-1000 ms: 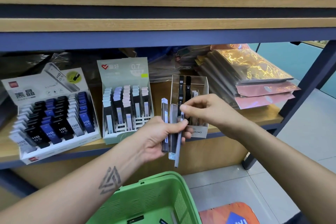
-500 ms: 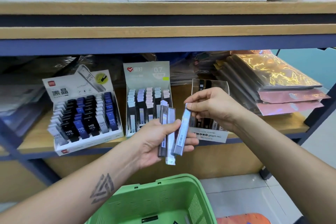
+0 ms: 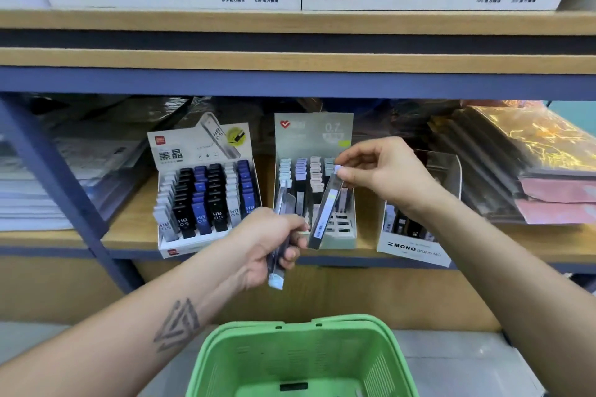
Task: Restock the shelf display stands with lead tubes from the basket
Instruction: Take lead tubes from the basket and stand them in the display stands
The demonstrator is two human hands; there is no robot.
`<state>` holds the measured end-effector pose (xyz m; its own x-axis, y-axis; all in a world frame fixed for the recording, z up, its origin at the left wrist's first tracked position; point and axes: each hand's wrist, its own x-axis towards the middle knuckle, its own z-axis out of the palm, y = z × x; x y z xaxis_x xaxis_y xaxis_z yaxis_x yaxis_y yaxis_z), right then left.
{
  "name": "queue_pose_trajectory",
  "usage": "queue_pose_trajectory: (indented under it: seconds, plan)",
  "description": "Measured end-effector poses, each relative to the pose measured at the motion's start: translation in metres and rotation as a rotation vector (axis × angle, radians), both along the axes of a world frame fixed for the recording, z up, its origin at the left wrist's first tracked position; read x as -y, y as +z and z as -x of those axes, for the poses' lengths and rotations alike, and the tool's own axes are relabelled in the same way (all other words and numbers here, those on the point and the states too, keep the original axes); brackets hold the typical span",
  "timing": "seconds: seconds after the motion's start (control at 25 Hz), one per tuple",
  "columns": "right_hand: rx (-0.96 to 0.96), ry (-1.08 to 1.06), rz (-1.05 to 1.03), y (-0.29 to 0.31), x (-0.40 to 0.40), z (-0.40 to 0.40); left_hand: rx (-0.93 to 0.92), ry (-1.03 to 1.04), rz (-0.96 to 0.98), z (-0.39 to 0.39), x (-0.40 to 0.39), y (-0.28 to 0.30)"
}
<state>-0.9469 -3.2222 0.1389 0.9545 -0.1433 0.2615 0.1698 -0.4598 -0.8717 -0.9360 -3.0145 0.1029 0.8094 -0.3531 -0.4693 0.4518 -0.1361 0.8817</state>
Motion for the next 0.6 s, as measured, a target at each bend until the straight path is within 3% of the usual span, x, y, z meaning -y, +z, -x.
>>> queue_pose_trajectory:
  seconds: [0.28, 0.4, 0.6]
  plan:
    - [0.258, -0.046, 0.526, -0.008, -0.043, -0.021, 0.033, 0.178, 0.045, -0.032, -0.029, 0.002]
    - [0.300, -0.050, 0.567, -0.015, -0.051, -0.030, 0.023, 0.180, 0.052, -0.035, -0.035, 0.002]
    - [0.214, -0.002, 0.486, -0.010, -0.054, -0.031, -0.040, 0.133, 0.105, -0.033, -0.037, 0.003]
